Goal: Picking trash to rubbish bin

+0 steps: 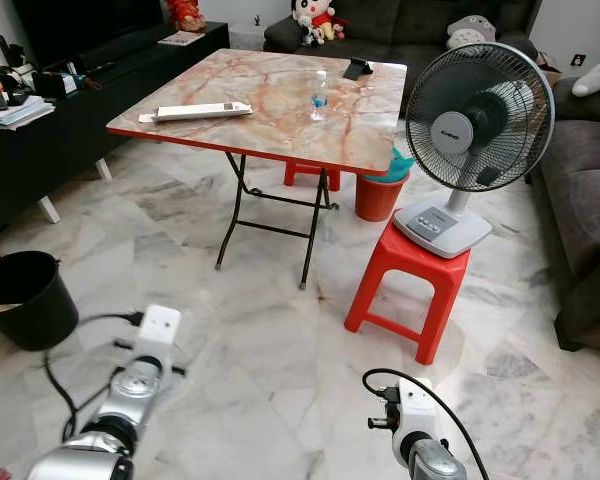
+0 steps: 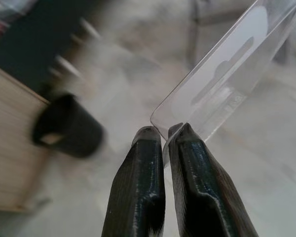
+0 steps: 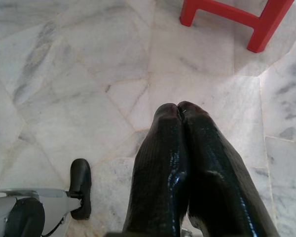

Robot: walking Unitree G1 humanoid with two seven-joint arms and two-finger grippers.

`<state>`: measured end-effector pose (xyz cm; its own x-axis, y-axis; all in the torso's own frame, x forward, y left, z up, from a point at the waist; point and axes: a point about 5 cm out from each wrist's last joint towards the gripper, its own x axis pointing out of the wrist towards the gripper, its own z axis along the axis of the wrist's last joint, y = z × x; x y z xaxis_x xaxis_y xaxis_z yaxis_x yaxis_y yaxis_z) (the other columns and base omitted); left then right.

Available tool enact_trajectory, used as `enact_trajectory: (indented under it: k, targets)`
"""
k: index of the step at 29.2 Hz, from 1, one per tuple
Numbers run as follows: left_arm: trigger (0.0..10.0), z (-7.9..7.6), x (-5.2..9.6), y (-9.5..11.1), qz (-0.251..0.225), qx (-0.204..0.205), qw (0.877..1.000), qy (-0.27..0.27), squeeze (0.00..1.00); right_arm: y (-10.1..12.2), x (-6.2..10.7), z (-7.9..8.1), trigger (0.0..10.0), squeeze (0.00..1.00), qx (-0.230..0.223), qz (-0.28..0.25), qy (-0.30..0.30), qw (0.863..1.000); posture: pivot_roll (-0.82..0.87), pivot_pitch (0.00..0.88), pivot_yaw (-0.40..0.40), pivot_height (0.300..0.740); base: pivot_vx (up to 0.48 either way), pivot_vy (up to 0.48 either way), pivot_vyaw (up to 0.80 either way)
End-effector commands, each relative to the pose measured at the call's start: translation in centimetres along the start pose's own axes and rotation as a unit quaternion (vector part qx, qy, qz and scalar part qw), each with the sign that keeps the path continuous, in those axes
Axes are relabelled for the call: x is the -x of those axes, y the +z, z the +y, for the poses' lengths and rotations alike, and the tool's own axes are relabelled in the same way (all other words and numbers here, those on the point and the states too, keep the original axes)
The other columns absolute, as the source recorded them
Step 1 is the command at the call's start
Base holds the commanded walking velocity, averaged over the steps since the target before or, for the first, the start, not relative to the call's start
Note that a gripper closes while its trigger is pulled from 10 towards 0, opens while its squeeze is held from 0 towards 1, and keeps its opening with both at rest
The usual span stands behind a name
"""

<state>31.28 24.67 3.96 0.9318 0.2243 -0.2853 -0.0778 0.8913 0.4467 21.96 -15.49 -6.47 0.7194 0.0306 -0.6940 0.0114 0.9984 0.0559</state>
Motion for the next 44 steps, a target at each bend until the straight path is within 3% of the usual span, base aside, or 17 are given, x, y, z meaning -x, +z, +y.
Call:
enact_trajectory:
  k: [1, 3, 4, 5, 6, 8, 9, 11, 13, 14, 15, 20, 23, 27, 35, 39, 44]
  targets:
    - [10.0, 1.8, -0.4, 2.6, -0.081, -0.003, 0.996, 0.048, 0.00, 0.3, 0.0, -0.2, 10.0, 0.00, -0.006, -0.007, -0.006, 1.000, 0.04, 0.018, -0.022, 0.740, 0.000, 0.000, 0.00]
    - [10.0, 3.7, -0.2, 3.3, -0.116, 0.017, 0.990, 0.083, 0.00, 0.4, -0.1, -0.2, 10.0, 0.00, -0.006, -0.011, -0.006, 1.000, 0.05, 0.018, -0.023, 0.740, 0.000, 0.000, 0.00]
    - [10.0, 5.4, 0.3, 2.3, -0.111, 0.048, 0.987, 0.104, 0.00, 0.6, -0.1, 0.0, 10.0, 0.00, -0.002, -0.012, -0.002, 1.000, 0.06, 0.018, -0.024, 0.740, 0.000, 0.000, 0.00]
    - [10.0, 5.4, 0.3, 2.3, -0.111, 0.048, 0.987, 0.104, 0.00, 0.6, -0.1, 0.0, 10.0, 0.00, -0.002, -0.012, -0.002, 1.000, 0.06, 0.018, -0.024, 0.740, 0.000, 0.000, 0.00]
    - [10.0, 6.5, 0.9, 0.2, -0.076, 0.065, 0.988, 0.114, 0.00, 0.7, -0.2, 0.2, 10.0, 0.00, 0.000, -0.013, 0.001, 1.000, 0.06, 0.016, -0.023, 0.740, 0.000, 0.000, 0.00]
    - [10.0, 6.7, 1.2, -0.5, -0.063, 0.068, 0.989, 0.115, 0.00, 0.8, -0.2, 0.2, 10.0, 0.00, 0.000, -0.014, 0.001, 1.000, 0.06, 0.016, -0.023, 0.740, 0.000, 0.000, 0.00]
    - [10.0, 6.9, 2.2, -3.3, -0.016, 0.075, 0.991, 0.111, 0.00, 0.9, -0.2, 0.3, 10.0, 0.00, 0.000, -0.015, 0.003, 1.000, 0.06, 0.012, -0.016, 0.740, 0.000, 0.000, 0.00]
    - [10.0, 6.9, 2.9, -4.9, 0.012, 0.080, 0.991, 0.108, 0.00, 1.0, -0.2, 0.4, 10.0, 0.00, 0.000, -0.016, 0.003, 1.000, 0.06, 0.012, -0.016, 0.740, 0.000, 0.000, 0.00]
    - [10.0, 5.9, 6.1, -10.4, 0.116, 0.073, 0.986, 0.099, 0.00, 1.1, -0.3, 0.4, 10.0, 0.00, -0.003, -0.018, 0.003, 1.000, 0.05, 0.007, -0.012, 0.740, 0.000, 0.000, 0.00]
    - [10.0, 5.9, 6.1, -10.4, 0.116, 0.073, 0.986, 0.099, 0.00, 1.1, -0.3, 0.4, 10.0, 0.00, -0.003, -0.018, 0.003, 1.000, 0.05, 0.007, -0.012, 0.740, 0.000, 0.000, 0.00]
    - [10.0, 4.5, 8.0, -13.2, 0.190, 0.083, 0.975, 0.082, 0.00, 1.0, -0.2, 0.4, 10.0, 0.00, -0.002, -0.017, 0.003, 1.000, 0.05, 0.002, -0.011, 0.740, 0.000, 0.000, 0.00]
    - [10.0, -0.8, 11.7, -17.3, 0.346, 0.060, 0.934, -0.063, 0.00, 0.6, -0.2, 0.3, 10.0, 0.00, -0.001, -0.011, 0.002, 1.000, 0.05, 0.000, -0.014, 0.740, 0.000, 0.000, 0.00]
    - [10.0, -1.8, 11.9, -17.4, 0.350, 0.041, 0.931, -0.093, 0.00, 0.6, -0.1, 0.4, 10.0, 0.00, 0.001, -0.009, 0.003, 1.000, 0.04, 0.000, -0.018, 0.740, 0.000, 0.000, 0.00]
    - [10.0, -5.8, 10.9, -15.5, 0.340, 0.038, 0.930, -0.130, 0.00, 0.3, -0.1, 0.2, 10.0, 0.00, 0.013, 0.000, 0.001, 1.000, 0.04, 0.000, -0.023, 0.740, 0.000, 0.000, 0.00]
    - [10.0, -5.5, 8.0, -12.6, 0.273, 0.003, 0.957, -0.097, 0.00, 0.2, -0.1, 0.0, 10.0, 0.00, 0.020, 0.004, -0.003, 1.000, 0.02, 0.000, -0.014, 0.740, 0.000, 0.000, 0.20]
    - [10.0, -4.7, 7.1, -11.8, 0.268, 0.075, 0.959, -0.057, 0.00, -0.5, 0.1, -0.1, 10.0, 0.00, 0.024, 0.010, -0.003, 1.000, 0.02, 0.000, -0.022, 0.740, 0.000, 0.000, 0.80]
    - [10.0, -4.1, 6.8, -11.3, 0.235, 0.109, 0.965, -0.028, 0.00, -0.6, 0.2, -0.2, 10.0, 0.00, 0.022, 0.014, -0.004, 1.000, 0.03, 0.000, -0.029, 0.740, 0.000, 0.000, 0.80]
